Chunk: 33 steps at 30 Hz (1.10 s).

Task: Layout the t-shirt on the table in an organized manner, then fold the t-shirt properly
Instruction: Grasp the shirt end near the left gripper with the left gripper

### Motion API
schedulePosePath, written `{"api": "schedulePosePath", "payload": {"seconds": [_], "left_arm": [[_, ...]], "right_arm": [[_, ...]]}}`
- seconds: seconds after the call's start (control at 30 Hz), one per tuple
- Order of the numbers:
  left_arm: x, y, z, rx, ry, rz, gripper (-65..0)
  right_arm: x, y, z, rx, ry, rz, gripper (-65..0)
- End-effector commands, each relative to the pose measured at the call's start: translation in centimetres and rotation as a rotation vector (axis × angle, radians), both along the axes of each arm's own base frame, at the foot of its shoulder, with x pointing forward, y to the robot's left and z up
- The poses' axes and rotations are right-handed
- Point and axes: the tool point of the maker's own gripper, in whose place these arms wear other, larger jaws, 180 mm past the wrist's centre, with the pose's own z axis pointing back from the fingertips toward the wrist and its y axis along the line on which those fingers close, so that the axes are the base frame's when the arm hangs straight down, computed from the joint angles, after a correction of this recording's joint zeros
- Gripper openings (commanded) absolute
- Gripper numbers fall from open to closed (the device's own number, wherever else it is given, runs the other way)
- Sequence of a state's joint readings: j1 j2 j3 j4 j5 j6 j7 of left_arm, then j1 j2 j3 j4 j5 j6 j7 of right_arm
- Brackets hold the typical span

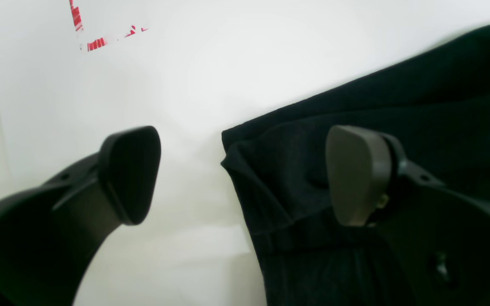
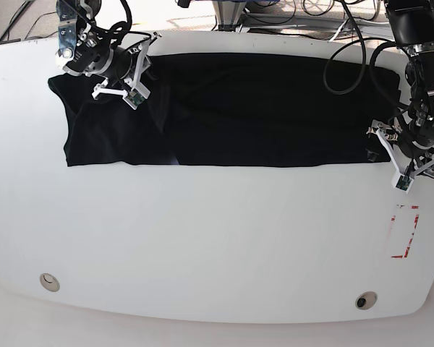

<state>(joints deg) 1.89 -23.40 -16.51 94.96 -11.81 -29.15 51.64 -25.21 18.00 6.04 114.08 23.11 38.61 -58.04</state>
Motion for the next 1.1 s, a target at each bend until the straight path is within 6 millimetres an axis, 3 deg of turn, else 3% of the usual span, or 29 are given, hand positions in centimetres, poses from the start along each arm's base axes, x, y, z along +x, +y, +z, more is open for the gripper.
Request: {"api": "schedulePosePath", "payload": {"seconds": [0.0, 0.2, 0.43, 0.73, 0.87, 1.07], "left_arm": [[1.1, 0.3, 2.1, 0.017, -0.062, -0.010, -8.9], [1.4, -0.7, 4.3, 0.040, -0.124, -0.045, -8.9], [0.9, -2.1, 5.5, -0.003, -0.167, -0.076, -9.0], [-1.5, -0.4, 5.5, -0.113, -0.169, -0.006, -8.1], [-3.0, 0.5, 4.7, -0.135, -0.124, 0.032, -0.4], [-4.6, 2.1, 4.4, -0.180, -0.085, 0.100, 0.0]], "right_arm": [[1.6, -0.2, 1.7, 0.002, -0.074, 0.010, -54.5], [3.7, -1.8, 2.9, -0.033, -0.132, -0.006, -54.2], [6.5, -2.3, 4.5, -0.042, -0.208, -0.020, -54.2], [8.5, -2.4, 5.2, -0.032, -0.245, -0.039, -54.2], [8.9, -2.7, 4.9, -0.034, -0.239, -0.048, -54.2], [9.1, -3.0, 4.2, -0.031, -0.220, -0.057, -54.4]]}}
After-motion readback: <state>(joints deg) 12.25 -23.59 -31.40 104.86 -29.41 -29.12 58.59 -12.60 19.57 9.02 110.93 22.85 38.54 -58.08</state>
